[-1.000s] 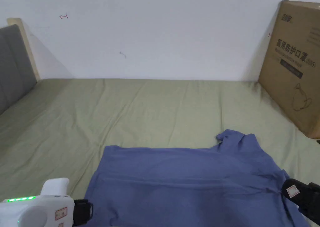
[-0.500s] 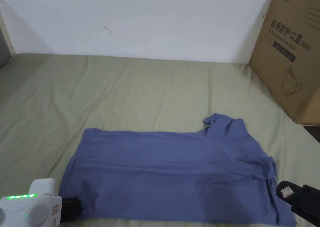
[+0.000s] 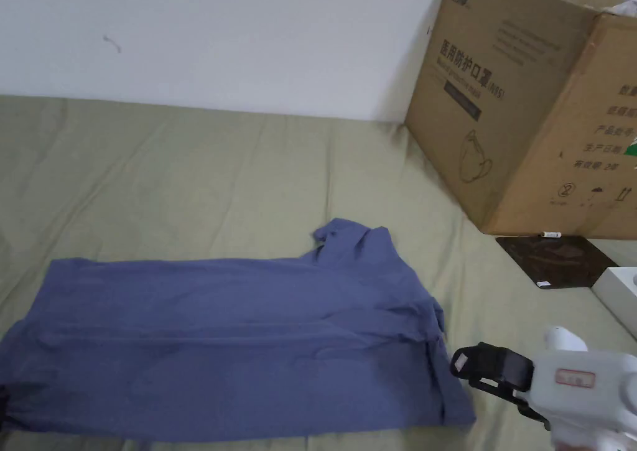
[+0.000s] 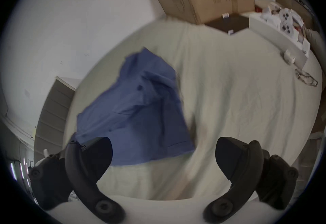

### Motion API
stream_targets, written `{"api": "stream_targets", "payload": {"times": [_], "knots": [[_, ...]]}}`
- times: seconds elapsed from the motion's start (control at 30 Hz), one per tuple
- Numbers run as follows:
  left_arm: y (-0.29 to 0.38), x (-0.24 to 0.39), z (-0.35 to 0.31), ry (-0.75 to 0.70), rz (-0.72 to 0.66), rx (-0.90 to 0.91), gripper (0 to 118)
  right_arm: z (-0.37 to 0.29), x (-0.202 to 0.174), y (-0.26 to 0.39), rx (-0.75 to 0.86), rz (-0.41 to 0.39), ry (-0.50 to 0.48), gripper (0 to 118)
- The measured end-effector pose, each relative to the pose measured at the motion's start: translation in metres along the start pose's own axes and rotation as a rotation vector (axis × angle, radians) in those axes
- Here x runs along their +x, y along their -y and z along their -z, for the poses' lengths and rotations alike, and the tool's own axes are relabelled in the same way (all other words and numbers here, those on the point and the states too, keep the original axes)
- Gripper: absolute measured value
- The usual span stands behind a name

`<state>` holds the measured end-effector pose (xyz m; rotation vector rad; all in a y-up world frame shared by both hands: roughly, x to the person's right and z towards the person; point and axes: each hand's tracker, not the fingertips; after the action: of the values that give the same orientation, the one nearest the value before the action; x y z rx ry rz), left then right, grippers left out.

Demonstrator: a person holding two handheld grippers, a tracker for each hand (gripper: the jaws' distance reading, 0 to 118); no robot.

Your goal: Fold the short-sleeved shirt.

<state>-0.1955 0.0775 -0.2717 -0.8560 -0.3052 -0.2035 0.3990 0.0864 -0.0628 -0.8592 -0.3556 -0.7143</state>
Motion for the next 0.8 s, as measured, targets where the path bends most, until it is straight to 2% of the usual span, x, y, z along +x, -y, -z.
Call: {"api": "stream_targets", "payload": {"times": [0.13, 0.17, 0.2, 0.23, 0.27, 0.3, 0.33, 0.37, 0.57, 0.63, 0.77, 0.8], "knots": [[-0.002, 0.005, -0.006, -0.011, 0.027, -0.006, 10, 0.057, 0.008, -0.014, -0.181, -0.106, 0.077, 115], [-0.001, 0.005, -0.005, -0.013, 0.034, -0.013, 10, 0.065, 0.008, -0.014, -0.223, -0.136, 0.083, 110], [-0.001, 0.008, -0.006, -0.014, 0.034, -0.02, 10, 0.071, 0.007, -0.011, -0.249, -0.154, 0.082, 100], [0.0, 0.008, -0.005, -0.013, 0.029, -0.029, 10, 0.073, 0.004, -0.007, -0.276, -0.166, 0.074, 83], [0.002, 0.009, -0.003, -0.012, 0.025, -0.039, 10, 0.071, 0.0, -0.004, -0.264, -0.217, 0.134, 55], [0.004, 0.009, -0.001, -0.011, 0.024, -0.05, 10, 0.066, -0.007, -0.001, -0.222, -0.315, 0.232, 37], [0.005, 0.009, 0.002, -0.008, 0.027, -0.061, 10, 0.063, -0.009, -0.002, -0.217, -0.346, 0.176, 25], [0.008, 0.011, 0.003, -0.009, 0.031, -0.069, 10, 0.058, -0.01, 0.001, -0.231, -0.33, 0.138, 16], [0.008, 0.012, -0.01, -0.013, 0.062, -0.067, 10, 0.024, -0.014, -0.002, -0.189, -0.375, 0.129, 11], [0.006, 0.008, -0.022, -0.013, 0.084, -0.056, 10, 0.005, -0.013, 0.001, -0.19, -0.346, 0.087, 11], [0.022, -0.001, -0.049, 0.036, 0.108, -0.085, 10, -0.031, -0.003, 0.023, -0.206, -0.367, 0.071, 11], [0.031, -0.002, -0.055, 0.058, 0.104, -0.115, 10, -0.039, 0.003, 0.032, -0.224, -0.349, 0.067, 11]]}}
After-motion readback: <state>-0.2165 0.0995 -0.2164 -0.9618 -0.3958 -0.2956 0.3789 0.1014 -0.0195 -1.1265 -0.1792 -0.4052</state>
